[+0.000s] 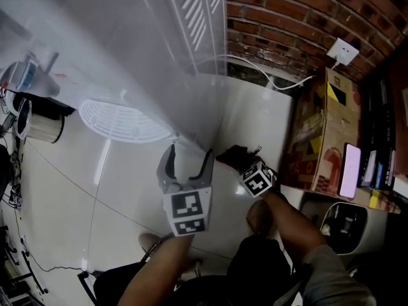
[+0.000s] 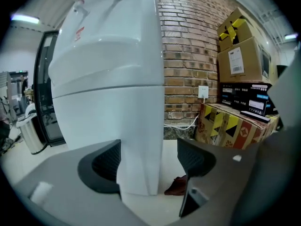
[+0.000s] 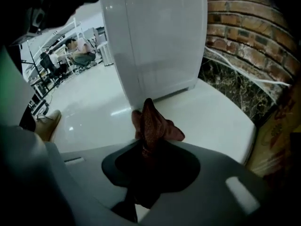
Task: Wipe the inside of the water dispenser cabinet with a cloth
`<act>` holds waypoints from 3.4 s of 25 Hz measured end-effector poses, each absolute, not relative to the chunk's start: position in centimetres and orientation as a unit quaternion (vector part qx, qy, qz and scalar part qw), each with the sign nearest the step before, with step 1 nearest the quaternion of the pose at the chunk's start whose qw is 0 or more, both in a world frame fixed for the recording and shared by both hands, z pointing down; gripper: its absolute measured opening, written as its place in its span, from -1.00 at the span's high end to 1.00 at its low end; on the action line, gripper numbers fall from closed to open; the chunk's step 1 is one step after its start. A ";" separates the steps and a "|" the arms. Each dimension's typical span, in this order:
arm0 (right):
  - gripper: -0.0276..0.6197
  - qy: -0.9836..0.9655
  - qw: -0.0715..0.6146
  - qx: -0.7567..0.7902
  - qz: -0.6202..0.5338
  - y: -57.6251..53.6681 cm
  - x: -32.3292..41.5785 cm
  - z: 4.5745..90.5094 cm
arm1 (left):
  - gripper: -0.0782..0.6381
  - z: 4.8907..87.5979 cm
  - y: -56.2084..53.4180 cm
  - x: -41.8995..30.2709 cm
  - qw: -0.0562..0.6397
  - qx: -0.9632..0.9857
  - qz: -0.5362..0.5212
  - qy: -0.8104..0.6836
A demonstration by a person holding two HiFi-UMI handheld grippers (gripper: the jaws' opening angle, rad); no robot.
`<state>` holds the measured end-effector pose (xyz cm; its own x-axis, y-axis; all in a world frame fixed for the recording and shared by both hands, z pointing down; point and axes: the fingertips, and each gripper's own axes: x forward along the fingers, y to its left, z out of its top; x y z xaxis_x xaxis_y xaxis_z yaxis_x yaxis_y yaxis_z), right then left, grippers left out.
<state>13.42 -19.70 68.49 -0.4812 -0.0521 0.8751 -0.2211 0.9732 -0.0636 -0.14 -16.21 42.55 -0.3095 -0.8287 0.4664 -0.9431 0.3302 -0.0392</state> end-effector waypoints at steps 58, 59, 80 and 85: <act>0.60 -0.948 0.182 -0.215 -0.147 15.7 -26.6 31.9 | 0.78 40.0 17.4 -27.2 0.182 0.405 0.231 -0.866; 0.60 -0.953 0.181 -0.195 -0.145 14.8 -27.1 31.8 | 0.78 40.0 17.5 -27.6 0.181 0.404 0.227 -0.868; 0.61 -0.995 0.094 0.000 -0.015 1.7 -22.8 31.2 | 0.78 40.3 17.3 -29.2 0.197 0.422 0.268 -0.843; 0.61 -0.947 0.132 -0.283 -0.071 15.4 -20.7 34.4 | 0.78 40.2 17.4 -29.6 0.196 0.418 0.253 -0.851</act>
